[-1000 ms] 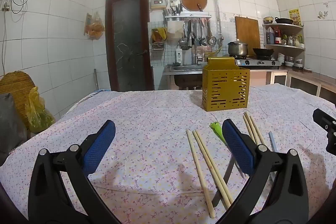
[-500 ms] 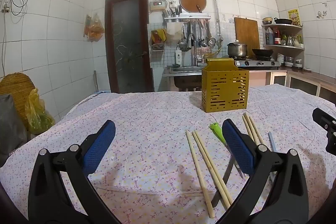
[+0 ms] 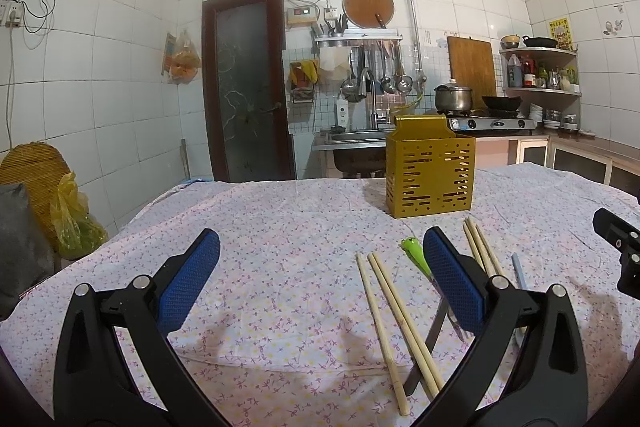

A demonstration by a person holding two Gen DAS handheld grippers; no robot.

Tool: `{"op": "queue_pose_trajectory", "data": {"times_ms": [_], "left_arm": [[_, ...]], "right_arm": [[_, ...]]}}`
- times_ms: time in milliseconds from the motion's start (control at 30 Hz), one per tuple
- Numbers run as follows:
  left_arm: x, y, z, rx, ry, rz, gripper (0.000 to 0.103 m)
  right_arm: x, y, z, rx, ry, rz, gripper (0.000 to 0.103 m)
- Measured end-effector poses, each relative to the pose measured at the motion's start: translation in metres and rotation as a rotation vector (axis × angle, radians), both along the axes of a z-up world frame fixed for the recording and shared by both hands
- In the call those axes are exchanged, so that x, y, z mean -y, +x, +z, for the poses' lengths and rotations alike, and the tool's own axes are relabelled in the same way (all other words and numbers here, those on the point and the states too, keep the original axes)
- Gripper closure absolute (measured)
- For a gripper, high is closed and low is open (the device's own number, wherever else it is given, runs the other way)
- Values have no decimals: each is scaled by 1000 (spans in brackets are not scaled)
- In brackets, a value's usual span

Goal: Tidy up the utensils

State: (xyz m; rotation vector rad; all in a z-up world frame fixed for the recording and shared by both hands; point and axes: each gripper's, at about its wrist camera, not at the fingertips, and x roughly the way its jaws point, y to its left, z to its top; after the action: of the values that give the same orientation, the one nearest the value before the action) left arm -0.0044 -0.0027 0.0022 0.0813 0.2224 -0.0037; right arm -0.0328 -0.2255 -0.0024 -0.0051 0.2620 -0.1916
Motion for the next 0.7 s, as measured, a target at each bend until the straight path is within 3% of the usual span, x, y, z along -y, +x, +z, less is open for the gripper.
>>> {"op": "queue_pose_trajectory", "data": {"times_ms": [700], "left_arm": [[-2, 0, -1, 1, -3, -7, 5]], "right_arm": [[-2, 7, -8, -3, -1, -1, 4]]}}
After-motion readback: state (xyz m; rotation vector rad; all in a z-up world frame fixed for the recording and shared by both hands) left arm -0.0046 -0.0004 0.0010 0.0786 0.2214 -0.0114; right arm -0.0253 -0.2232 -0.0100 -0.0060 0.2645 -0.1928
